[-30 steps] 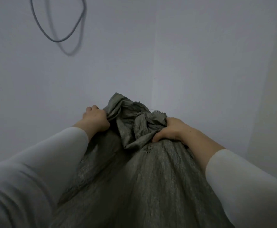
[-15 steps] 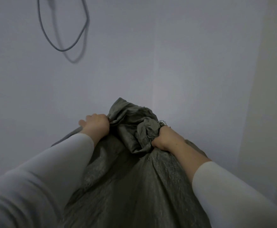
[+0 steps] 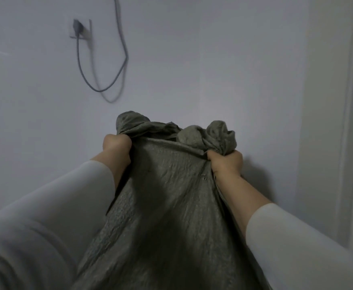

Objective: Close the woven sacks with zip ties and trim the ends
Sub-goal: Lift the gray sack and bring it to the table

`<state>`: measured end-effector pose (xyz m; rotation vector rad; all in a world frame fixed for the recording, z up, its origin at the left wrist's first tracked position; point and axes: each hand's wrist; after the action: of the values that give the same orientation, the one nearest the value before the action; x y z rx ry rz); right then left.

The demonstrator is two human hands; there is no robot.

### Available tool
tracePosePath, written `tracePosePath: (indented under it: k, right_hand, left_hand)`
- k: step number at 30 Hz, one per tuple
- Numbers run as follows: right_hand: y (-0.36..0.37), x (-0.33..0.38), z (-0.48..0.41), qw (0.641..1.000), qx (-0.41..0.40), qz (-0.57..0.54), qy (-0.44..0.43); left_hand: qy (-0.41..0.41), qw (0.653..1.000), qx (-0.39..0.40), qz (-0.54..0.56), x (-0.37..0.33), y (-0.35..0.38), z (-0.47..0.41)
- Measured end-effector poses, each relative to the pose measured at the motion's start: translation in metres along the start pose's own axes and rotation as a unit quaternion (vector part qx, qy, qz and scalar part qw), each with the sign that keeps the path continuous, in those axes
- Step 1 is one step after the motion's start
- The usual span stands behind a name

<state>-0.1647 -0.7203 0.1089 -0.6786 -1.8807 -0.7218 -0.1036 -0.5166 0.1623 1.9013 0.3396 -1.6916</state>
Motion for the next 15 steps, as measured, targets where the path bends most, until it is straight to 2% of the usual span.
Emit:
tracePosePath:
  k: [4, 11, 15]
  right_hand:
    - [-0.012, 0.035, 0.012, 0.998, -0.03, -0.062, -0.017]
    - [-0.037, 0.124, 0.076, 0.99, -0.06, -0.075, -0.1]
    - [-0.068, 0.171, 0.136, 0.983, -0.095, -0.067, -0.144]
  left_hand:
    - [0.007, 1.0, 0.0, 0.018, -0.027, -0.019, 0.024]
    - [-0.024, 0.99, 0.041, 0.131, -0.082, -0.092, 0.07]
    - [-0.039, 0.984, 0.07, 0.157, -0.106, -0.147, 0.109]
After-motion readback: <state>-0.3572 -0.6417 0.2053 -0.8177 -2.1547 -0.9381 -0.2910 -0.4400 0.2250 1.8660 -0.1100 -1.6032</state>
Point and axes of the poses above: each hand's wrist, its own z-axis away from the middle knuckle, its own y-axis out of the palm, x = y × z, and after that the axes turned 5 degrees about -x, right-handed
